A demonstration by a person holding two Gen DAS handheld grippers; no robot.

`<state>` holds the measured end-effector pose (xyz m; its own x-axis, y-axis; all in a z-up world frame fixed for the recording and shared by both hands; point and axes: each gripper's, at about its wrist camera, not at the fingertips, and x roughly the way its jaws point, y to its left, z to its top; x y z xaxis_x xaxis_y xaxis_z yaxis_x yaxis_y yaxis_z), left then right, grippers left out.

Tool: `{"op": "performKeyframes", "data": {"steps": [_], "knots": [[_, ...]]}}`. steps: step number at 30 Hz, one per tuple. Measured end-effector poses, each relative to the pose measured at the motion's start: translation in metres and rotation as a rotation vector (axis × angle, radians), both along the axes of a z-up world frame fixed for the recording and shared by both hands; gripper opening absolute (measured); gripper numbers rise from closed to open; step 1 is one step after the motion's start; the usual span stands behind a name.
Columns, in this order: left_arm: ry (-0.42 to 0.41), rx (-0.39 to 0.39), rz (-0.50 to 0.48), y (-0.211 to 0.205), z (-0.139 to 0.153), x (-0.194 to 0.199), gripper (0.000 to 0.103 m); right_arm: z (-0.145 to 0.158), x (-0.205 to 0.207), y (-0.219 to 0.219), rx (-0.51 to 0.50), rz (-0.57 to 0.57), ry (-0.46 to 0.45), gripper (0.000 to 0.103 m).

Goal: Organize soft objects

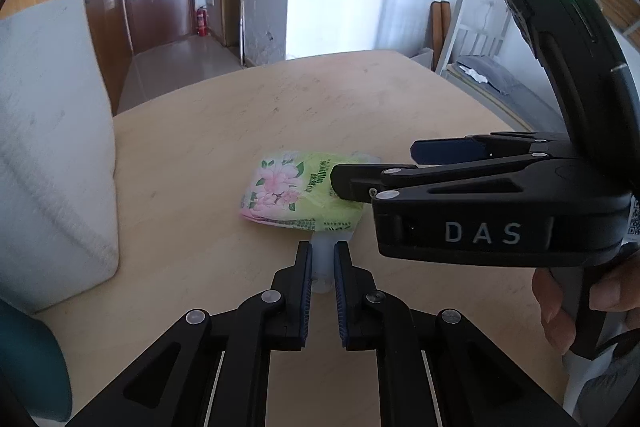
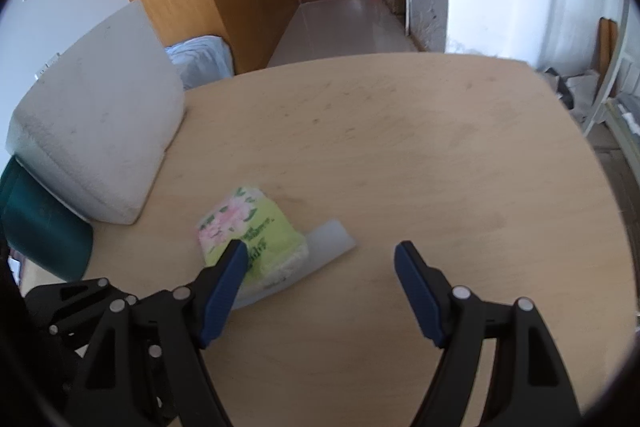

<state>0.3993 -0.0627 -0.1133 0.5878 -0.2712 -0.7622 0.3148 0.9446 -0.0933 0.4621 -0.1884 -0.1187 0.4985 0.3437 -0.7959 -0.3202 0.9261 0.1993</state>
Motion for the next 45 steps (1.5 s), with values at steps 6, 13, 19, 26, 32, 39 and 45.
{"op": "performKeyframes", "data": {"steps": [6, 13, 19, 26, 32, 39, 45], "knots": [[0.001, -0.005, 0.011, 0.011, 0.0, -0.006, 0.011, -0.004, 0.002, 0.002, 0.064, 0.011, 0.031, 0.051], [-0.009, -0.005, 0.025, 0.012, 0.003, -0.008, 0.011, 0.001, -0.001, -0.005, 0.117, -0.012, 0.033, 0.012], [-0.012, 0.002, 0.042, 0.018, 0.003, -0.012, 0.011, 0.003, -0.006, -0.009, 0.143, -0.015, 0.04, 0.011], [-0.01, 0.001, 0.037, 0.02, 0.002, -0.017, 0.011, 0.008, -0.013, 0.004, 0.187, 0.076, 0.064, 0.032], [-0.011, 0.0, 0.039, 0.022, 0.0, -0.016, 0.011, 0.007, -0.017, -0.001, 0.317, 0.101, 0.134, 0.047], [-0.008, 0.009, 0.04, 0.023, -0.005, -0.017, 0.011, 0.004, -0.022, 0.015, 0.313, 0.124, 0.164, 0.047], [-0.006, 0.009, 0.04, 0.027, -0.005, -0.019, 0.011, -0.002, -0.022, 0.023, 0.306, 0.113, 0.192, 0.041]]}}
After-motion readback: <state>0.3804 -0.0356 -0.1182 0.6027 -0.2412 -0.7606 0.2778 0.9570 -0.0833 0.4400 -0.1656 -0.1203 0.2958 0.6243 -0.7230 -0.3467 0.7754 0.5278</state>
